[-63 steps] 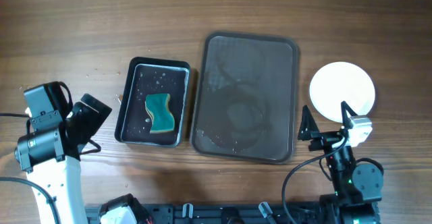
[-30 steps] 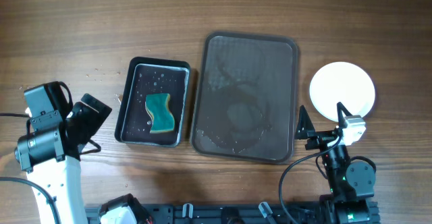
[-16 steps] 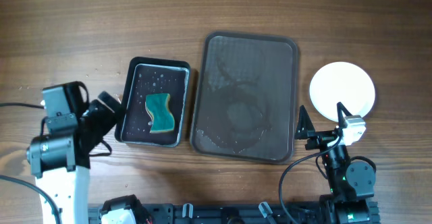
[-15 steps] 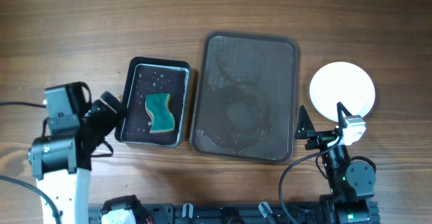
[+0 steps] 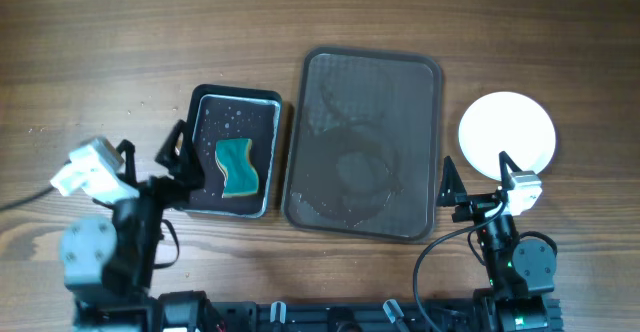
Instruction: Clean dirty plates on tray and stack at the side
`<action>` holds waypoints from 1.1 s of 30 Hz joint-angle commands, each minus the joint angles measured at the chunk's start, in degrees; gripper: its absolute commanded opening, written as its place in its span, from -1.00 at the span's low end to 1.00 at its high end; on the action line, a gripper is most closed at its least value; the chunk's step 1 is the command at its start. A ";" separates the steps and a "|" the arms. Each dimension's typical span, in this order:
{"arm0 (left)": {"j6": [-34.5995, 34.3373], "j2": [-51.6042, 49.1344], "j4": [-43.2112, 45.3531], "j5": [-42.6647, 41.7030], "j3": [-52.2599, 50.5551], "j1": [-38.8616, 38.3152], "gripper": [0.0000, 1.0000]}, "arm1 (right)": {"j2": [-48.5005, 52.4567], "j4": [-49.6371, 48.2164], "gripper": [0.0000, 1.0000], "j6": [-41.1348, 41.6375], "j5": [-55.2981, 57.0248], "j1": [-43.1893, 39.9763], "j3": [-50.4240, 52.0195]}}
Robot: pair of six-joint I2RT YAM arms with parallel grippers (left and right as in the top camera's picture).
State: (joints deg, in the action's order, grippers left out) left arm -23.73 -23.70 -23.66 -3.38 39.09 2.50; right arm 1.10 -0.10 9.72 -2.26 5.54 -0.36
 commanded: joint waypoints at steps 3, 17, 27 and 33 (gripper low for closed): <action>2.12 13.55 10.51 -2.64 -17.88 -0.37 1.00 | -0.90 -0.26 0.99 -0.70 1.20 0.02 0.07; 0.63 23.52 21.79 -2.43 -38.77 -3.10 1.00 | -0.90 -0.28 1.00 -0.68 1.20 0.02 0.07; 0.61 23.39 19.78 -2.36 -38.77 -3.15 1.00 | -0.90 -0.28 0.99 -0.70 1.20 0.02 0.07; 0.61 23.32 19.78 -2.36 -38.77 -3.15 1.00 | -0.90 -0.28 1.00 -0.68 1.20 0.02 0.07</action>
State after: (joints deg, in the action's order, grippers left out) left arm -23.03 -0.80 -3.42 -5.08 0.43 -0.34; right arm 1.02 -0.10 9.72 -1.87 5.54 -0.36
